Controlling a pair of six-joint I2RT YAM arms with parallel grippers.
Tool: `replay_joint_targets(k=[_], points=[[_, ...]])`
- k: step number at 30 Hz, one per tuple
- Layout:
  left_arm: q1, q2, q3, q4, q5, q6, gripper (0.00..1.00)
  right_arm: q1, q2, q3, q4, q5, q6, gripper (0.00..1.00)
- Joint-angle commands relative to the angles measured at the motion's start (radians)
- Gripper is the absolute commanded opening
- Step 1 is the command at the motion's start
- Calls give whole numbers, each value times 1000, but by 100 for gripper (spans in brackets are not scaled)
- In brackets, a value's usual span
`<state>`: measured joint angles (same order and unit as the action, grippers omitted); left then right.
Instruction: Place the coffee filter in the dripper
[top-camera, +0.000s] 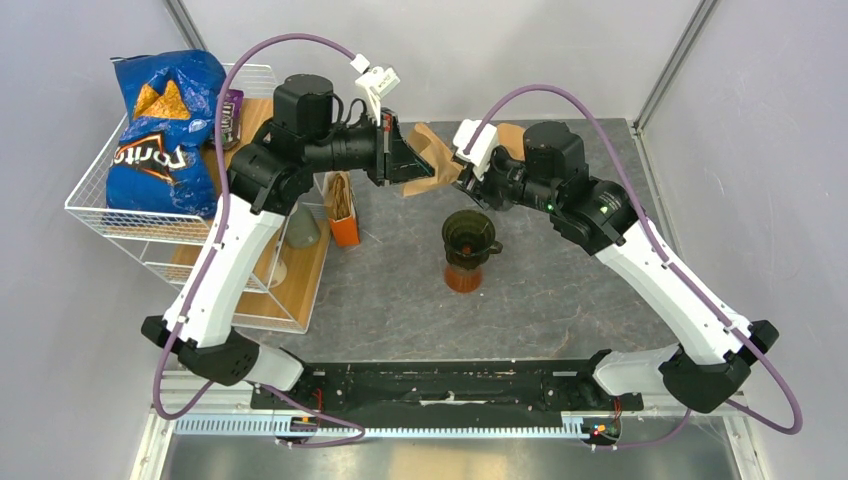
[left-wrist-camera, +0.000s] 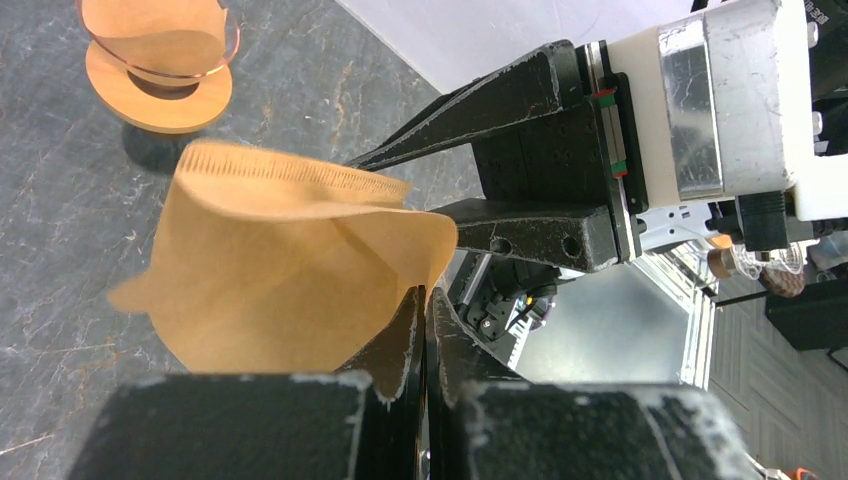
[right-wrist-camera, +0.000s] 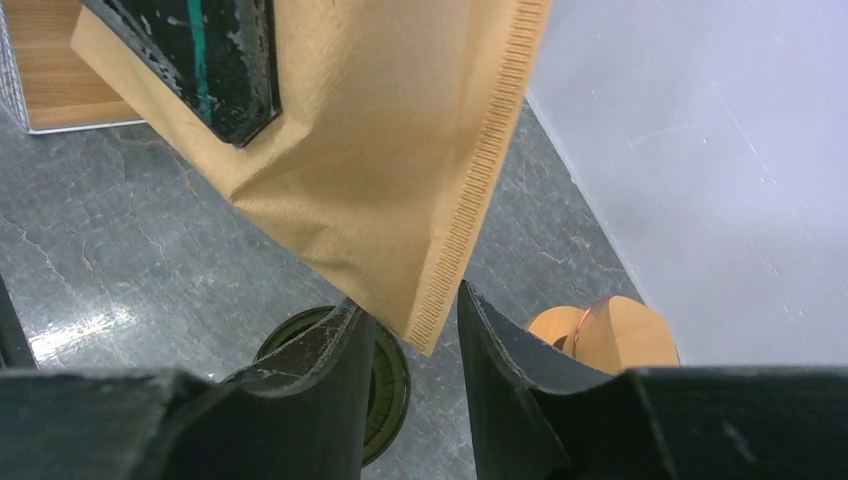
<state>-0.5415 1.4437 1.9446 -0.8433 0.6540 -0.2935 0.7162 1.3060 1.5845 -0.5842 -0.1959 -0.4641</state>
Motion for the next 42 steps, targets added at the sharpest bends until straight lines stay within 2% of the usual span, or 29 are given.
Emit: replay_joint_targets(k=[1, 5, 8, 9, 10, 22, 24, 28, 35, 39, 41, 42], points=[[-6, -34, 3, 4, -29, 35, 2, 3, -24, 15, 4, -25, -9, 41], [-7, -39, 2, 4, -37, 34, 2, 2, -36, 1, -7, -31, -22, 31], [-6, -49, 1, 5, -54, 32, 2, 2, -44, -9, -12, -28, -21, 17], [-6, -55, -5, 12, -53, 29, 2, 3, -46, -11, -12, -28, -19, 10], [-6, -63, -14, 24, -57, 25, 2, 3, -49, -14, -11, -27, -19, 0], [-7, -64, -35, 54, -18, -43, 2, 3, -63, -37, 15, -14, -26, 0], [-6, -64, -43, 58, 10, -38, 14, 2, -64, -36, 16, -24, -23, 0], [-6, -64, -54, 59, 16, -20, 31, 3, -75, -41, 21, -47, -15, 0], [-6, -54, -68, 69, 35, -36, 35, 3, -91, -48, 24, -92, -14, 0], [-7, -48, -73, 87, 50, -54, 31, 2, -95, -46, 26, -123, 11, 0], [-6, -48, -75, 91, 68, -72, 8, 2, -92, -45, 20, -123, 15, 0], [-6, -49, -75, 91, 71, -79, 2, 1, -88, -38, 9, -103, 11, 6]])
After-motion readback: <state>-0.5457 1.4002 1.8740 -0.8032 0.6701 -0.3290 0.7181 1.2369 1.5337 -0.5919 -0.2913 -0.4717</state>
